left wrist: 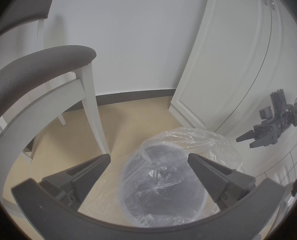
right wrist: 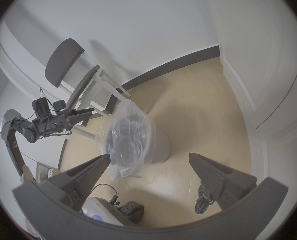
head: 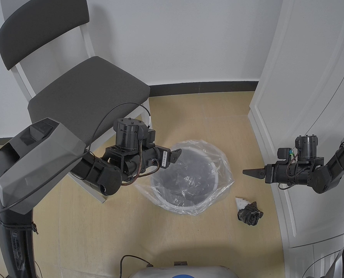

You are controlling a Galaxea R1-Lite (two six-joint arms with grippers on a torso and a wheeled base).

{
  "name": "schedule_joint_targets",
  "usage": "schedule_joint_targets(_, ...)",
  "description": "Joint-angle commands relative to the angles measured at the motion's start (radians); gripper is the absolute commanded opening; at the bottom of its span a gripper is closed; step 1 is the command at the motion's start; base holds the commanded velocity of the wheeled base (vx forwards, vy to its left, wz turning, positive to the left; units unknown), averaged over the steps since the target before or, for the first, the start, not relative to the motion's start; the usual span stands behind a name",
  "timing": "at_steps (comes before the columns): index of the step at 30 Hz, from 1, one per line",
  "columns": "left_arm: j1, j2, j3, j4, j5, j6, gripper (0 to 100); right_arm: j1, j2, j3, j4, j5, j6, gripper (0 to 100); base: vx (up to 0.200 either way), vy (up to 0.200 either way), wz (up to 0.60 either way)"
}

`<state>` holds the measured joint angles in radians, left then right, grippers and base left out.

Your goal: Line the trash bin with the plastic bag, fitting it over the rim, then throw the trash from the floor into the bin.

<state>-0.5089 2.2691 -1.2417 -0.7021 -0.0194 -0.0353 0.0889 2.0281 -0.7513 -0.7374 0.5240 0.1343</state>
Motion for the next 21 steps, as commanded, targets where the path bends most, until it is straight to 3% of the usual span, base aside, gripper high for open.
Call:
schedule_joint_targets(1, -0.006, 0.003, -0.005, 0.009, 0.016, -0.015, 100, 0.015, -0.008, -0.005, 0.0, -0.032, 0.004, 100, 0.0, 0.0, 0.0)
schedule_joint_targets(15, -0.013, 0.009, -0.016, 0.03, 0.052, -0.035, 100, 0.043, -0.039, -0.005, 0.001, -0.052, 0.021, 100, 0.0, 0.0, 0.0)
schedule_joint_targets(20, -0.01, 0.021, -0.039, 0.066, 0.062, -0.06, 100, 0.078, -0.039, -0.037, 0.001, -0.173, 0.061, 100, 0.0, 0.0, 0.0)
schedule_joint_targets(21, -0.01, 0.021, -0.039, 0.066, 0.062, -0.06, 100, 0.078, -0.039, -0.037, 0.001, -0.173, 0.061, 100, 0.0, 0.0, 0.0)
